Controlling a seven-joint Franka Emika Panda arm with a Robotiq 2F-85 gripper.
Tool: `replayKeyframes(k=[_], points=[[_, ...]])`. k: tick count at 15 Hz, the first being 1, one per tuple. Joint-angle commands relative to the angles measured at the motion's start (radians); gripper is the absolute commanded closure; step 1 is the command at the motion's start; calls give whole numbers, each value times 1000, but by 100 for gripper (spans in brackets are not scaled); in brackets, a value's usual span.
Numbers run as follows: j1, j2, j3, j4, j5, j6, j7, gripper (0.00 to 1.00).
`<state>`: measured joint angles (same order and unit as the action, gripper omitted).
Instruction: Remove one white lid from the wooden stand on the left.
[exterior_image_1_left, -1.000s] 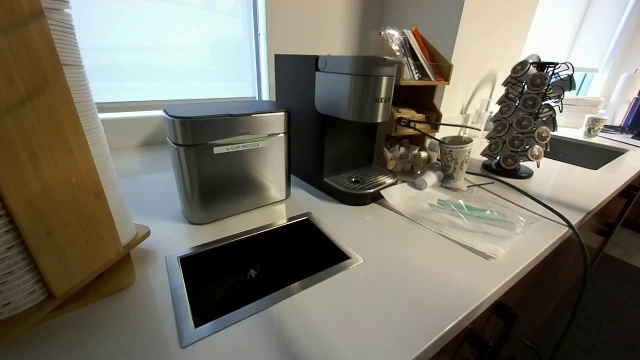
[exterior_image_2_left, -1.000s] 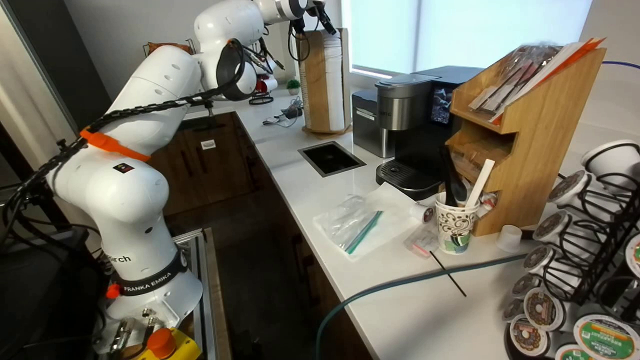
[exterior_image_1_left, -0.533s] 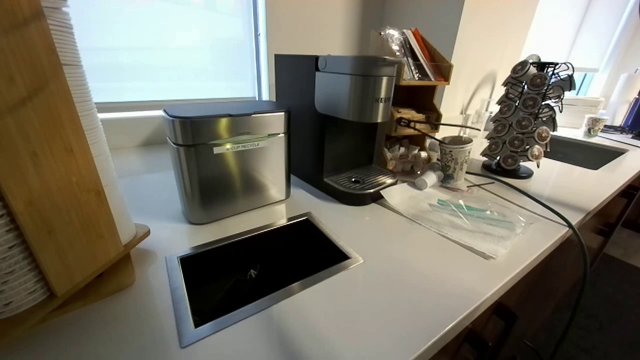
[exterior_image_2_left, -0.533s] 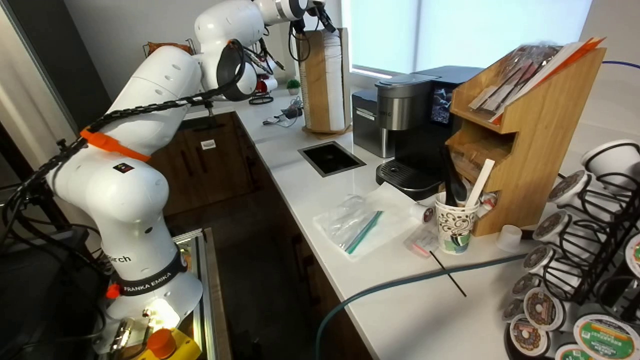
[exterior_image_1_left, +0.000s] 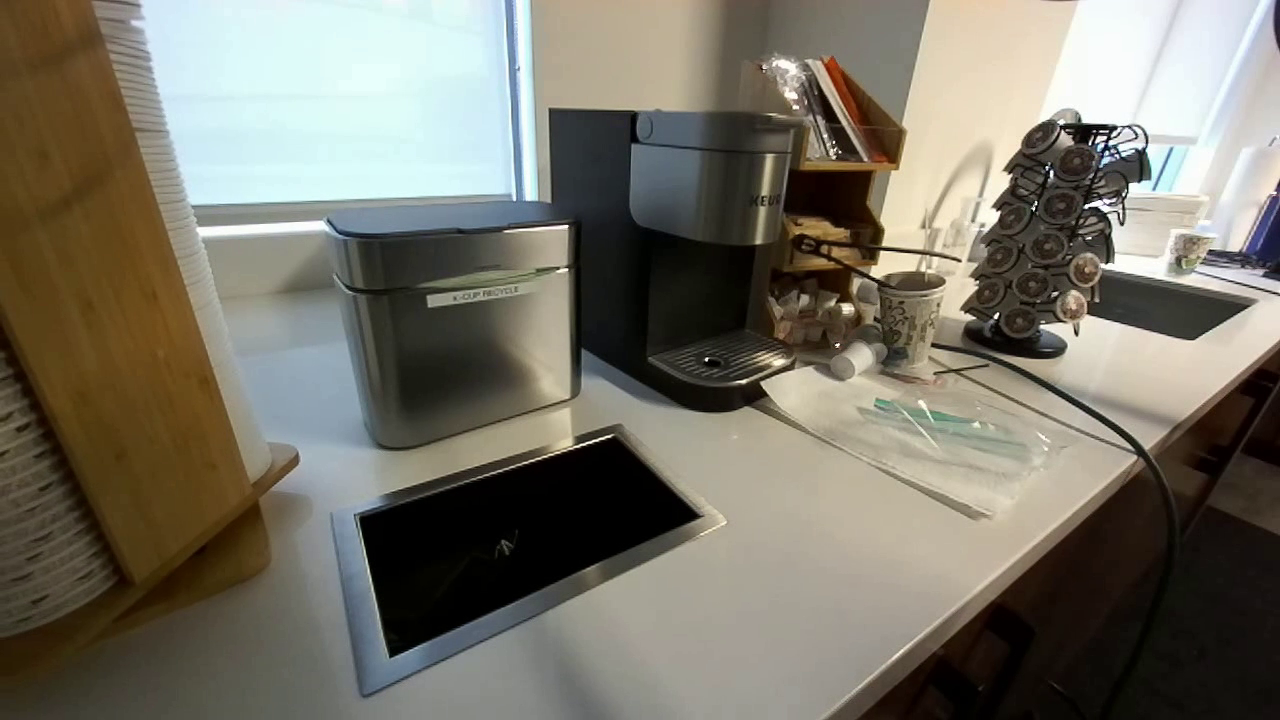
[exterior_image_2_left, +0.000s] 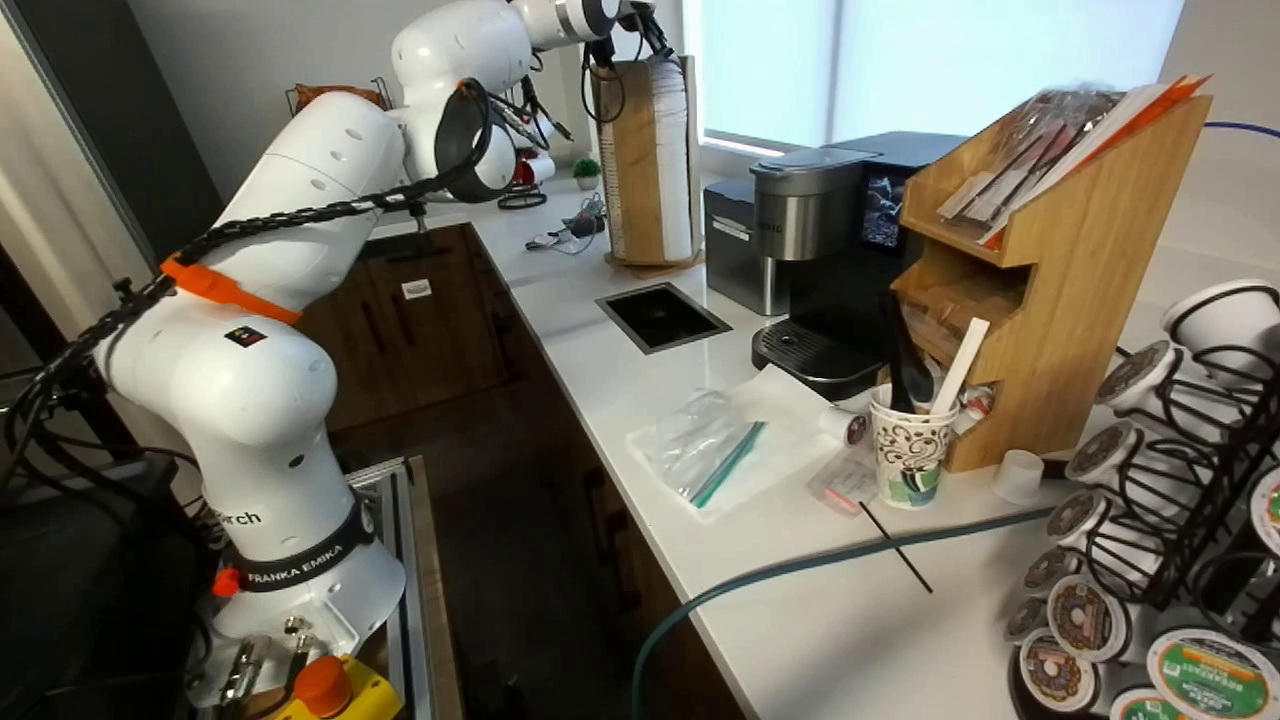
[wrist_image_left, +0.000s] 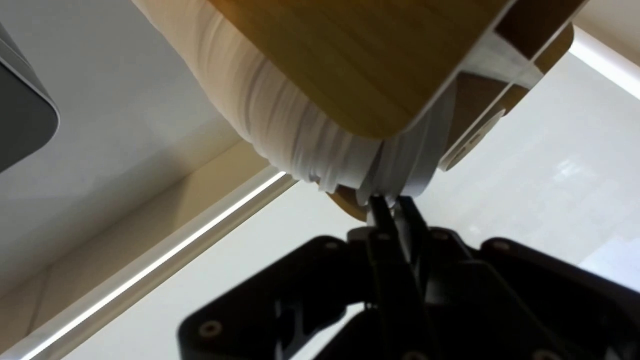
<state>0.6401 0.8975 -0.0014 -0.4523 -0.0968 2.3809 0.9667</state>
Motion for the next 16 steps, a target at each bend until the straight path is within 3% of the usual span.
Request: replayKeyframes(k=[1,11,16], points=[[5,22,15,7,31,69,17,100],[13,38,23,12,48,263,13,100],[12,18,16,-18,57,176,37,100]])
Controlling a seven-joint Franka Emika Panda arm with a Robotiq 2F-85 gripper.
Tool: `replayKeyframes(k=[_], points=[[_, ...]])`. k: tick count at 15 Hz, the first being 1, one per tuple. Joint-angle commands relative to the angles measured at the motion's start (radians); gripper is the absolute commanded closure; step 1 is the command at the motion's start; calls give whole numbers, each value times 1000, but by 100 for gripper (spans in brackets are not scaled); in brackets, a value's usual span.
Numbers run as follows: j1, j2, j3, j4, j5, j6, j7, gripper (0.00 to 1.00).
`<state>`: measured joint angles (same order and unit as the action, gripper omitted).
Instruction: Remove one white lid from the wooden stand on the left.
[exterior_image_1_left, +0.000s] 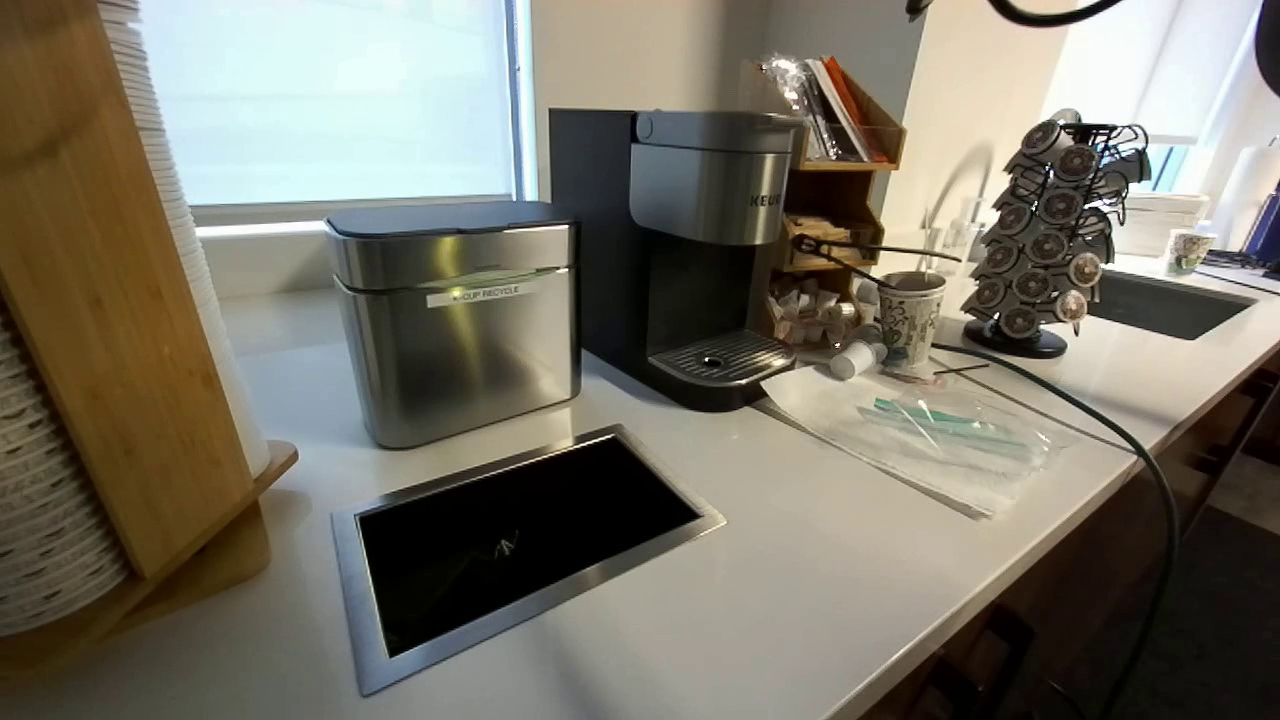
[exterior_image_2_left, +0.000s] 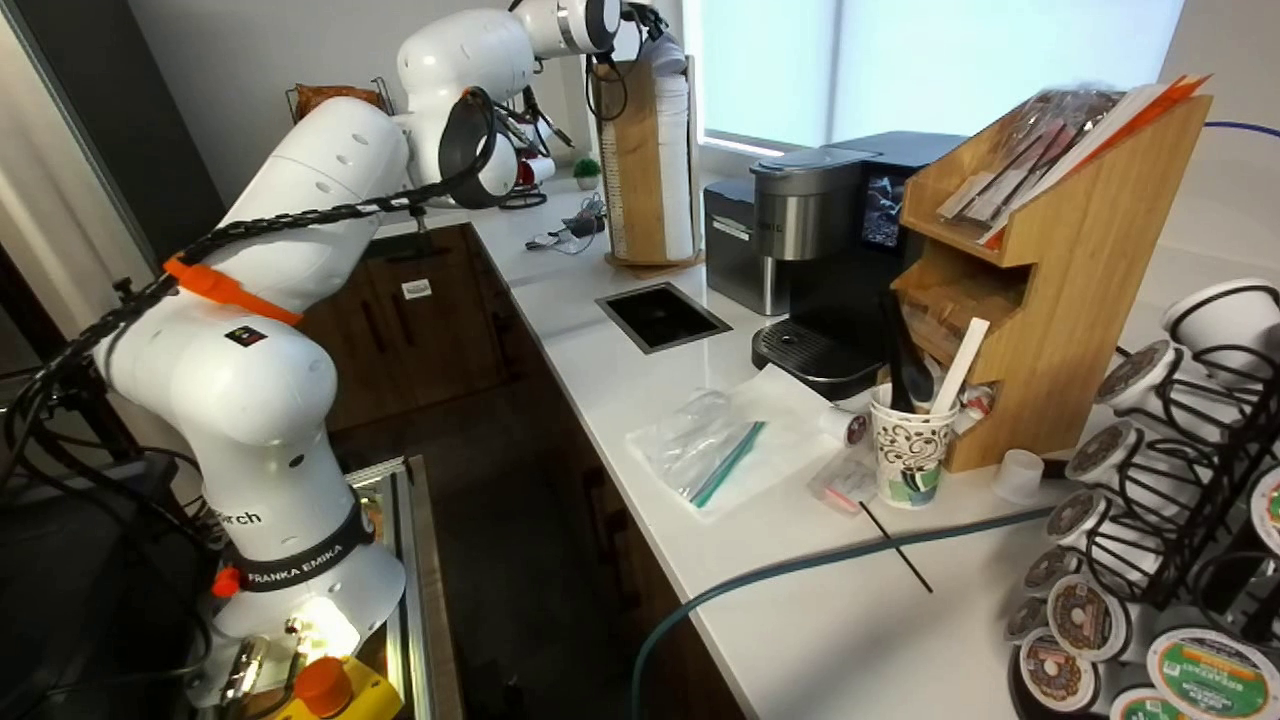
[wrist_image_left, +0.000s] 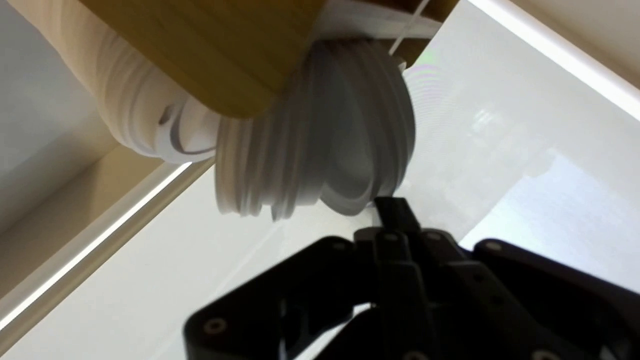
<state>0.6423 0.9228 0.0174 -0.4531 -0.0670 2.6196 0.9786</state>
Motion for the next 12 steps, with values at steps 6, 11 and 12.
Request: replayKeyframes(k=[6,11,12], points=[[5,-1,12,-6,28,-75,5,100],[5,10,16,4,24,-35,-27,100],[7,15,16,8,24,-14,-37,100]])
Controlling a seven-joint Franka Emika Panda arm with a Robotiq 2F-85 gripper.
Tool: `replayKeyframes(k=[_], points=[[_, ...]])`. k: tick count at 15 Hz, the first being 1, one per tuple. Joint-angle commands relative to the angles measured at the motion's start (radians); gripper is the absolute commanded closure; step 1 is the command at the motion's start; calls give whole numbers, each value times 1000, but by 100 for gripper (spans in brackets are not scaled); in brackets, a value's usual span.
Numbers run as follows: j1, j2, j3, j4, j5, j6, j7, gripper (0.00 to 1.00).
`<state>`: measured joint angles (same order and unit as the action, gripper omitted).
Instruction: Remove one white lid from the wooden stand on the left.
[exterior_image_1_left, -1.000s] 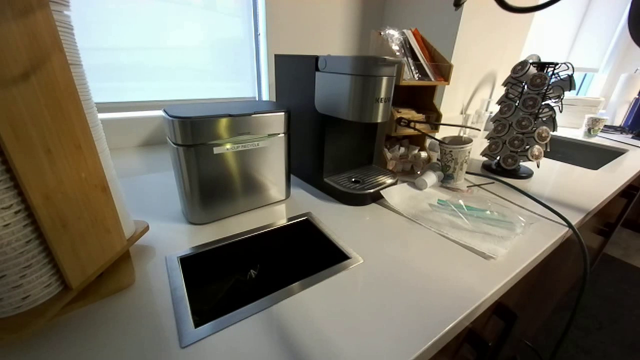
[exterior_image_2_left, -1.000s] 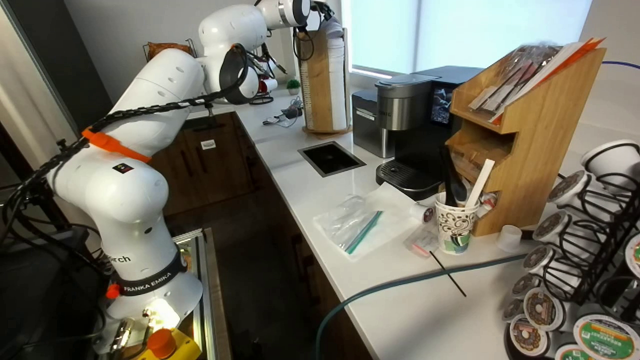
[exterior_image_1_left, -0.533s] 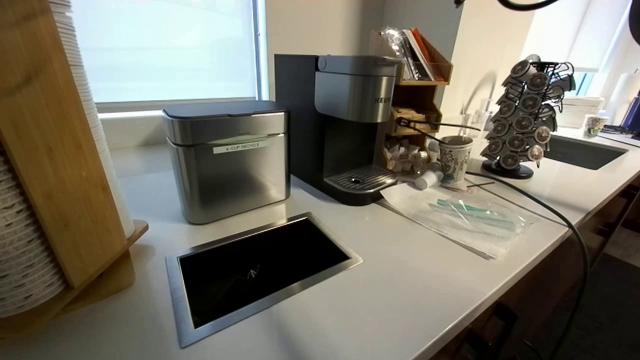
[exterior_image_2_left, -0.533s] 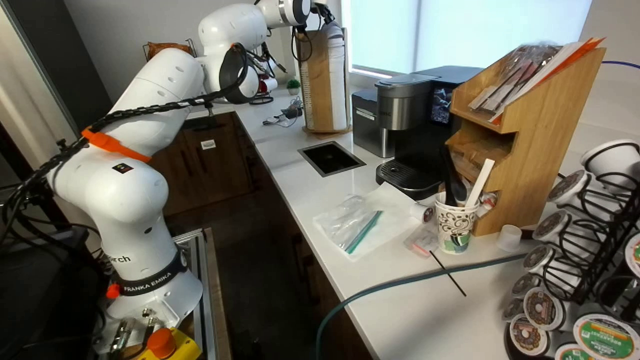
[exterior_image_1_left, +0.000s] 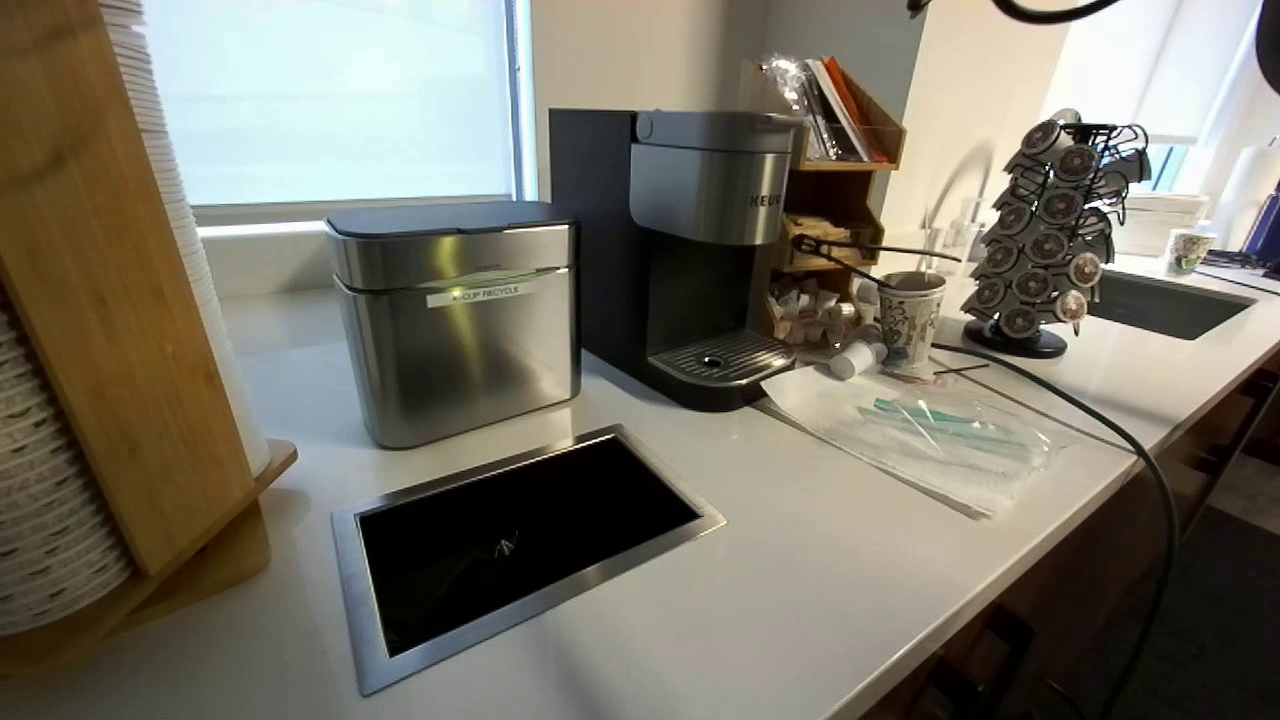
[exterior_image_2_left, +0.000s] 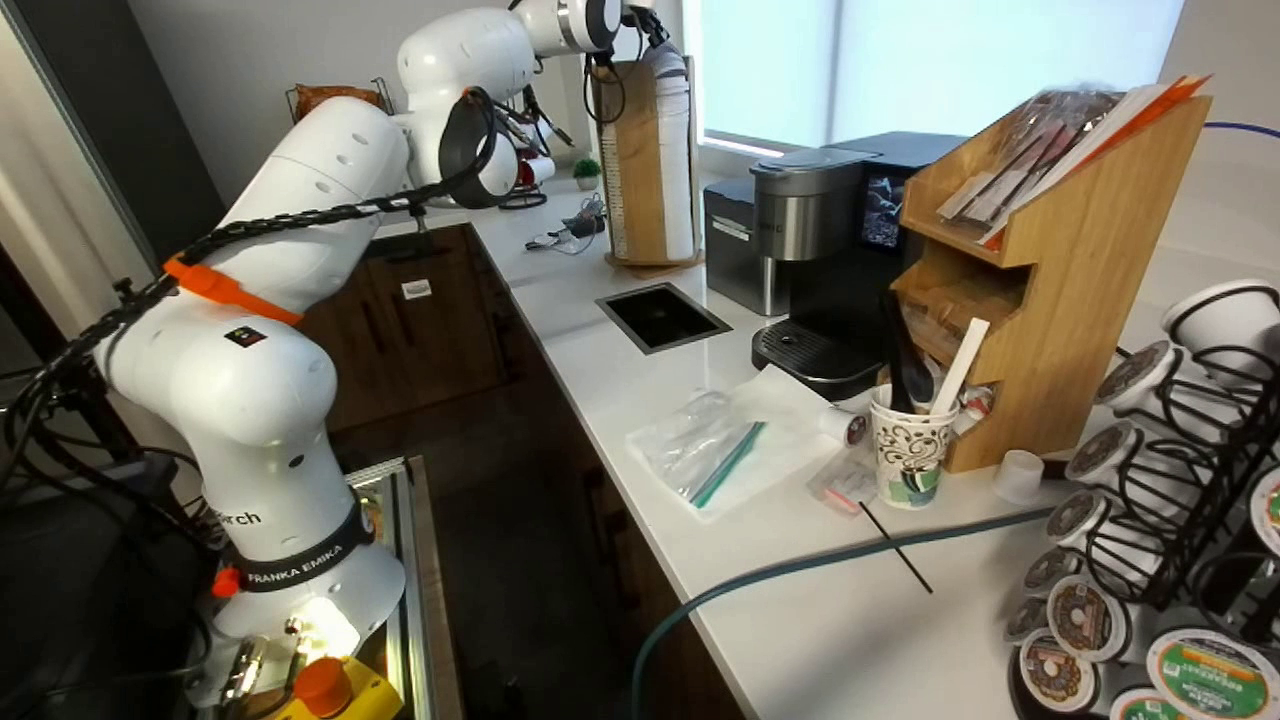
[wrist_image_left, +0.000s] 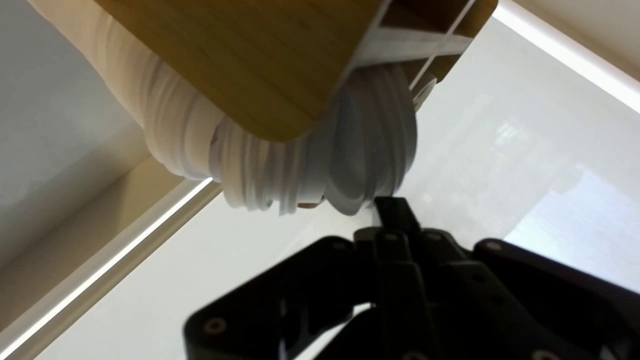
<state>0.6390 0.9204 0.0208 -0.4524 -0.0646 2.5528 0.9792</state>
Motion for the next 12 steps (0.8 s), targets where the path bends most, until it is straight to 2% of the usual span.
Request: replayKeyframes(k=[1,6,8,12], points=[[11,21,15,9,22,72,-50,100],[17,37,15,14,27,191,-105,100],[19,37,5,12,29,223,-86,100],[22,25,18,-10,45,207,-98,100]])
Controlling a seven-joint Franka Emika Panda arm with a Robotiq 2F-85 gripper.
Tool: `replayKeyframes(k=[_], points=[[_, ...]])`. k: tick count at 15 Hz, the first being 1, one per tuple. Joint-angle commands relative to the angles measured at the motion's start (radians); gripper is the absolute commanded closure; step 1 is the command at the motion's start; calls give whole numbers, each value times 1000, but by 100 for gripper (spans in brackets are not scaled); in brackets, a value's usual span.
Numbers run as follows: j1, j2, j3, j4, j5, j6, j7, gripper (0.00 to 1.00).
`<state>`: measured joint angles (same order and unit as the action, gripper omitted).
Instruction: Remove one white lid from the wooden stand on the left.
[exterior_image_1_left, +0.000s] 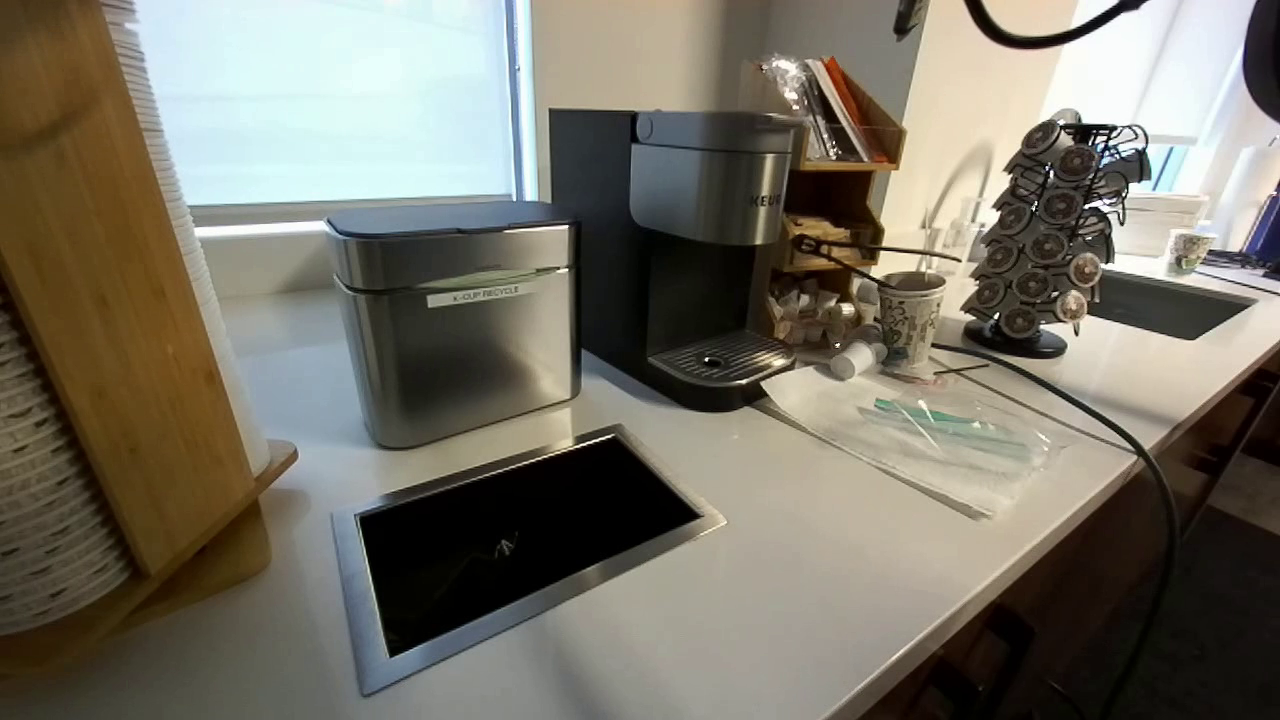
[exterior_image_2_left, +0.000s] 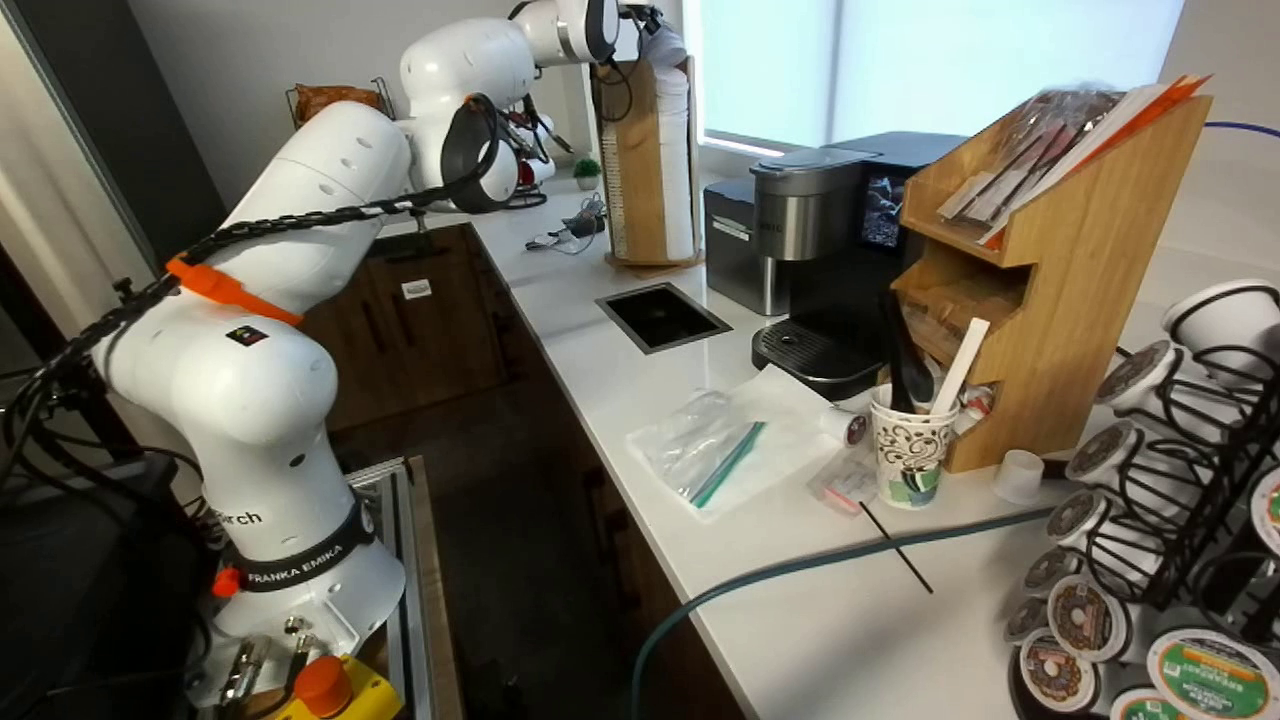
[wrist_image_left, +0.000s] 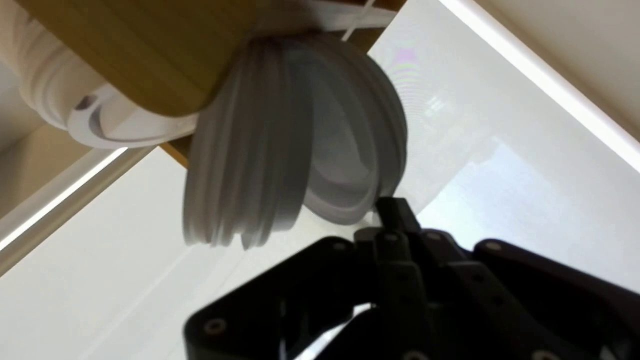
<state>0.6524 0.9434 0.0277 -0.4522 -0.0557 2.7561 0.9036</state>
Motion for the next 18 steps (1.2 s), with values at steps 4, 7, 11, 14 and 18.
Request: replayKeyframes(k=[4,7,11,14,18], points=[[18,16,7,6,25,96,-59,100],[24,20,5,8,35,146,-70,100],[19,24,41,6,11,212,-87,100],[31,17,-21,9,-7,242,-1,100],[46,-15,-351,7,14,213,310,100]])
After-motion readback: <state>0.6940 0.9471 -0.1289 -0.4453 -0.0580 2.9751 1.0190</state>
